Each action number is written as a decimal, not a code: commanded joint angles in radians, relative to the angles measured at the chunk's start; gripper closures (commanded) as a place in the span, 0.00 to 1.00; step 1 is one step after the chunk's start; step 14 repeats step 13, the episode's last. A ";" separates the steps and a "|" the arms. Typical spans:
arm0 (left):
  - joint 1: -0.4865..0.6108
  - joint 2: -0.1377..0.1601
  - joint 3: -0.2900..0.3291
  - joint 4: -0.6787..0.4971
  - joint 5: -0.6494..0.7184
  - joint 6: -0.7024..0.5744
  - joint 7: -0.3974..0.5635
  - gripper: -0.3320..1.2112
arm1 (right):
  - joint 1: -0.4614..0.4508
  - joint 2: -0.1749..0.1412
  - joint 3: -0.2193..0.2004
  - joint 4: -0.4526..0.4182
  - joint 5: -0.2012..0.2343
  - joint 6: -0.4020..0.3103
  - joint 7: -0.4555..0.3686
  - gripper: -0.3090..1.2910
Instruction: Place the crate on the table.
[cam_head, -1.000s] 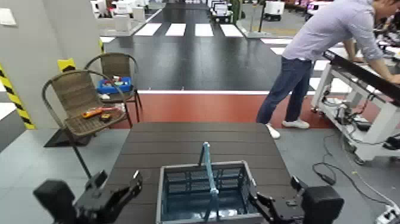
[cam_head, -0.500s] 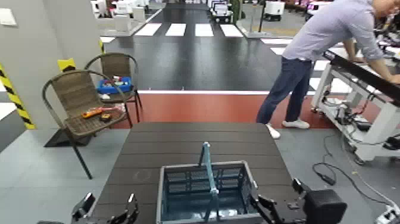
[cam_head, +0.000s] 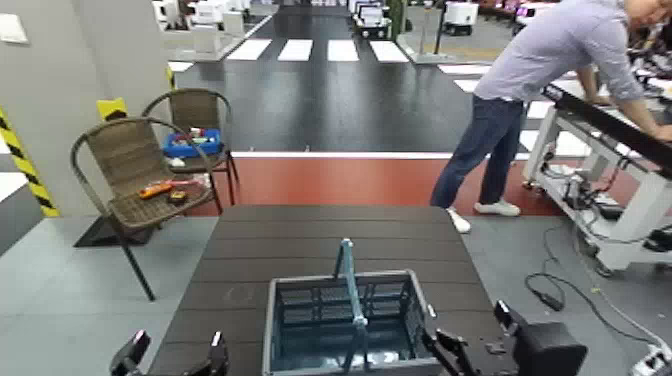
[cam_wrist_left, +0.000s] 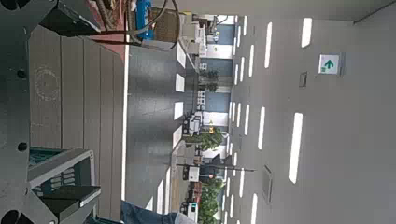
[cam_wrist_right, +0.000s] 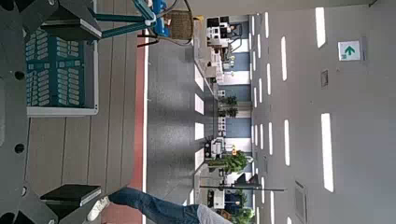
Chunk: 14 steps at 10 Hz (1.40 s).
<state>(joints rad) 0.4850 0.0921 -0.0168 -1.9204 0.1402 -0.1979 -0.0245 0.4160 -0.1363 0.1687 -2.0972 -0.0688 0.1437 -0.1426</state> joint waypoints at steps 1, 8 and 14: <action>-0.005 0.003 -0.003 0.004 -0.002 0.000 0.000 0.28 | -0.002 -0.002 0.002 0.002 0.000 -0.001 0.001 0.28; -0.019 0.015 -0.011 0.011 0.001 0.008 0.000 0.28 | -0.003 -0.003 0.002 0.006 -0.002 -0.004 0.001 0.28; -0.023 0.017 -0.012 0.012 -0.001 0.011 0.000 0.28 | -0.003 -0.002 0.002 0.008 -0.003 -0.009 0.001 0.28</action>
